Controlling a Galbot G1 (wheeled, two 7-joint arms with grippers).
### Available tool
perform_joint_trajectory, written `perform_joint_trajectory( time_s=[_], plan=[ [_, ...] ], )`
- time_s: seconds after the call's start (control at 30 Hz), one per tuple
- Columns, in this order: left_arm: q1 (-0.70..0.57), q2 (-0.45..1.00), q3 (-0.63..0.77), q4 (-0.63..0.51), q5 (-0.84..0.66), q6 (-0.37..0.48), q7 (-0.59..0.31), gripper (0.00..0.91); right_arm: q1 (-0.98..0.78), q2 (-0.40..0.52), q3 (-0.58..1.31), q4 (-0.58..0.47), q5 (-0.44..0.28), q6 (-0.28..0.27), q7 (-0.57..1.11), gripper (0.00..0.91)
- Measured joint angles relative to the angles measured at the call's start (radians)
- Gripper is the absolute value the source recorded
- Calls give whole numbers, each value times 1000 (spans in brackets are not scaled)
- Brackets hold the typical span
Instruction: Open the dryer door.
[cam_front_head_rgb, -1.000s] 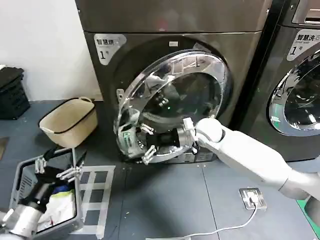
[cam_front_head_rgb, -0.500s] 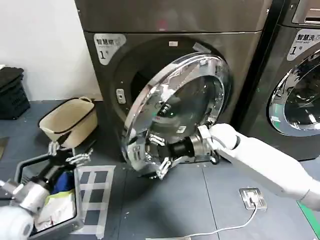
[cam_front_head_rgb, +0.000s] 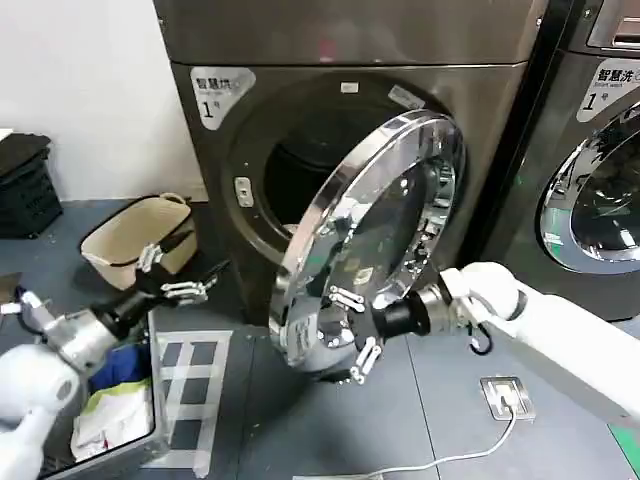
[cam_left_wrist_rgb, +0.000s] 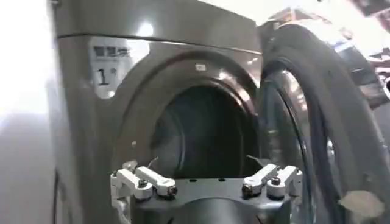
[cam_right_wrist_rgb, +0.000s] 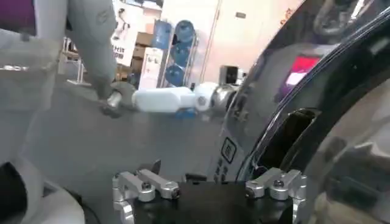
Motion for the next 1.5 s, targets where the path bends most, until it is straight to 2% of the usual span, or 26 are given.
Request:
perform_joint_trajectory(
  time_s=[0.17,0.3,0.67,0.9,1.03,1.23,1.5],
  plan=[
    [-94,57,108,53,52,-25,102,907,-105,-57,117,31,2,3,-15,907],
    [-180,83,215,83,89,-36,147,907,-222,-104,240,47,6,15,-20,907],
    [-388,63,472,152,111,-37,169,907,-655,-216,660,76,36,75,-22,907],
    [-500,16,623,188,123,-41,169,907,-970,-214,985,63,19,129,-20,907],
    [-549,-15,687,207,128,-45,166,907,-1212,-159,1225,57,-6,172,-4,907],
    [-604,-57,755,240,127,-62,167,907,-1553,39,1566,58,-17,242,21,907],
    [-669,-109,825,270,122,-78,163,907,-1785,321,1876,-20,-44,369,82,907]
  ],
)
